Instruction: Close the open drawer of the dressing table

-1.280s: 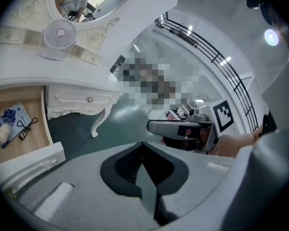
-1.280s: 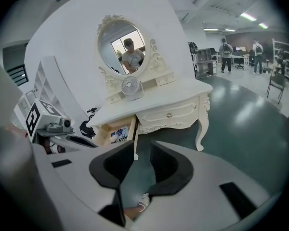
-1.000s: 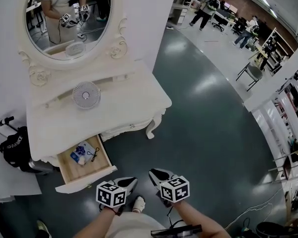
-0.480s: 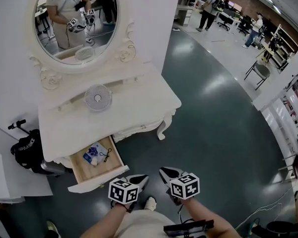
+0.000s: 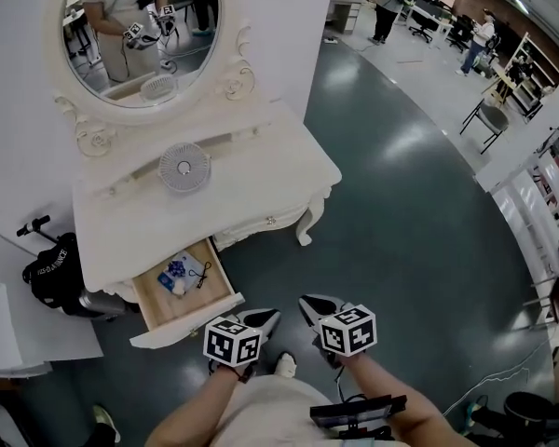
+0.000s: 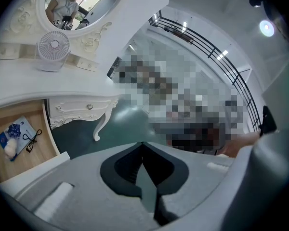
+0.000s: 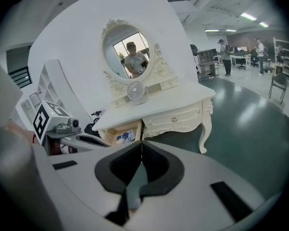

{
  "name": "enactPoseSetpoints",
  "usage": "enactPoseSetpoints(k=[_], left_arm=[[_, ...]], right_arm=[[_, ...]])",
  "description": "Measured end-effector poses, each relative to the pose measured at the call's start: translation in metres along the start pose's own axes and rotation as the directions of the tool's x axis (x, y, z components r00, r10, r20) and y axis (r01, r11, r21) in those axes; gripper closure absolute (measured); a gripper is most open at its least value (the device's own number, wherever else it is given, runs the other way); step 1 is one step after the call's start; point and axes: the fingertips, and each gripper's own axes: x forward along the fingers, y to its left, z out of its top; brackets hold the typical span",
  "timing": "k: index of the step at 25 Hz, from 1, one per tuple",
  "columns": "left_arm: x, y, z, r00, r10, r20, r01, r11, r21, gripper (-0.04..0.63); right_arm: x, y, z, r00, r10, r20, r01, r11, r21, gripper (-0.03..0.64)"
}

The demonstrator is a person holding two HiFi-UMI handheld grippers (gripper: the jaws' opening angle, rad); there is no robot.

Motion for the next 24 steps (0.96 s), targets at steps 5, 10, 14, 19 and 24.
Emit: enactPoseSetpoints(k=[5,10,14,19,24], left_arm=[[0.0011,-0.0003,0.0066,1.0,-0.003,0.013,0.003,1.0,0.008,0.586],[0.0009,-0.0024,0.0067,1.0,-0.01,0.01,0.01,1.0,0.005,0.586],[0.0,-0.0036,0.0046,1.0,-0.012,0.01,0.012,1.0,0.0,0.586],[-0.0008,-0.0036,0.0019,1.0,-0.014,0.01,0.014,1.0,-0.004,0.586],[-0.0031,-0.0031,0.0037,1.0,-0.016,0.016,0.017,1.0,-0.003,0.586]], right_arm=[[0.0003,-0.0002,0.0076,1.0,-0.002,0.013,0.002,1.0,-0.014,0.6],[0.0008,0.0008,0.009,1.0,-0.007,0.009,0.007,1.0,-0.007,0.6],[-0.0003,0.0033,0.0067,1.0,-0.007,0.004,0.007,1.0,-0.006,0.6],[0.0007,0.0045,0.0043,1.0,-0.009,-0.001,0.009,1.0,-0.005,0.6],[0.0025,0.0092,0.0063,1.0,-0.004,0.001,0.004,1.0,-0.012,0.6]])
